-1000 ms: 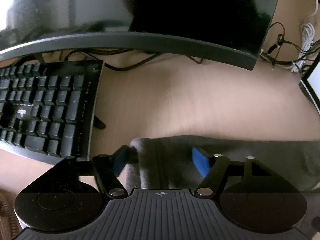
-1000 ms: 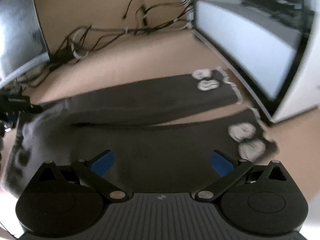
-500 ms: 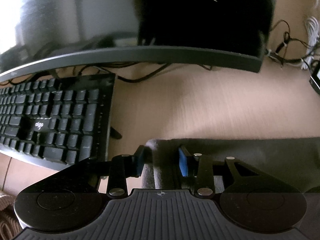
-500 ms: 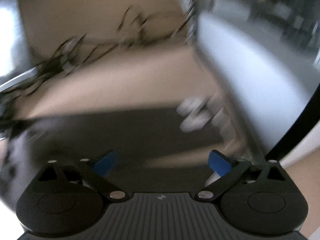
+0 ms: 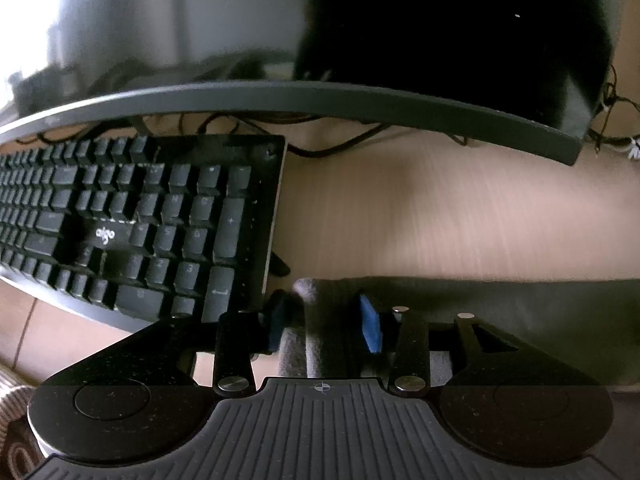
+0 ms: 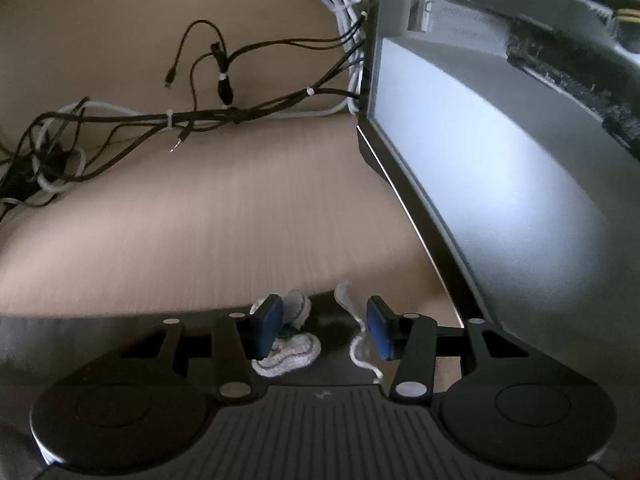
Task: Fold clothes
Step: 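Grasp the drawstring cuffs with the right gripper while the left gripper holds the waistband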
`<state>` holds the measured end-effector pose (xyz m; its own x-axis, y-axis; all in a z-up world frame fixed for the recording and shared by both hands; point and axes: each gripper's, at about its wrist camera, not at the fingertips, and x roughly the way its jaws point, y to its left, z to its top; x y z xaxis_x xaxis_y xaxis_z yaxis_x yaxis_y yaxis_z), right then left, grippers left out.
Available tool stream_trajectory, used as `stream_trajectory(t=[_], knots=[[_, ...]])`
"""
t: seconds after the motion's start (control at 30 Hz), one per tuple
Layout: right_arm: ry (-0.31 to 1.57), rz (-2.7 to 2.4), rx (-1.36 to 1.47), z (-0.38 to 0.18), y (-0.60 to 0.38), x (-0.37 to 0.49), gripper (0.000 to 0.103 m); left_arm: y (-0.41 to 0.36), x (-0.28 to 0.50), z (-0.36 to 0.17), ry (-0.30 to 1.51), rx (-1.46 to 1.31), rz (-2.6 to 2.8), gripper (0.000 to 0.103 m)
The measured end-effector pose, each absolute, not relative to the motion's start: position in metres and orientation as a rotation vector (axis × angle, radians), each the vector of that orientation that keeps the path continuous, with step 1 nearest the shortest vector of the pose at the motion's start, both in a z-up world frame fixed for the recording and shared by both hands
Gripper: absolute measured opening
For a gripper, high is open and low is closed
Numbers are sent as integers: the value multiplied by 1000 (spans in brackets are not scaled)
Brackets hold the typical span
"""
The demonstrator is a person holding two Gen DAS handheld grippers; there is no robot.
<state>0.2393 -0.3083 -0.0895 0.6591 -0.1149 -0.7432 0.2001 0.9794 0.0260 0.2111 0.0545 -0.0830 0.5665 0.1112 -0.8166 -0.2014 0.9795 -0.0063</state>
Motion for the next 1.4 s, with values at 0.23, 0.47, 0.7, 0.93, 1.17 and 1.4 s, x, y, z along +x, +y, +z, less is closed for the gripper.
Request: stream_trajectory(t=[0.23, 0.47, 0.7, 0.93, 1.17, 1.4], knots=[[816, -184, 208, -86, -319, 249, 61, 57, 213, -81, 956, -131, 175, 46], [846, -201, 237, -96, -323, 259, 55, 59, 212, -80, 960, -156, 172, 47], [845, -115, 191, -93, -317, 261, 14, 55, 213, -75, 954, -147, 171, 39], [746, -41, 150, -47, -309, 250, 5, 52, 194, -35, 839, -146, 122, 33], [700, 30, 97, -10, -313, 155, 5, 46, 105, 1, 719, -136, 40, 33], [892, -147, 66, -49, -344, 70, 5, 60, 32, -45, 881, -125, -23, 36]])
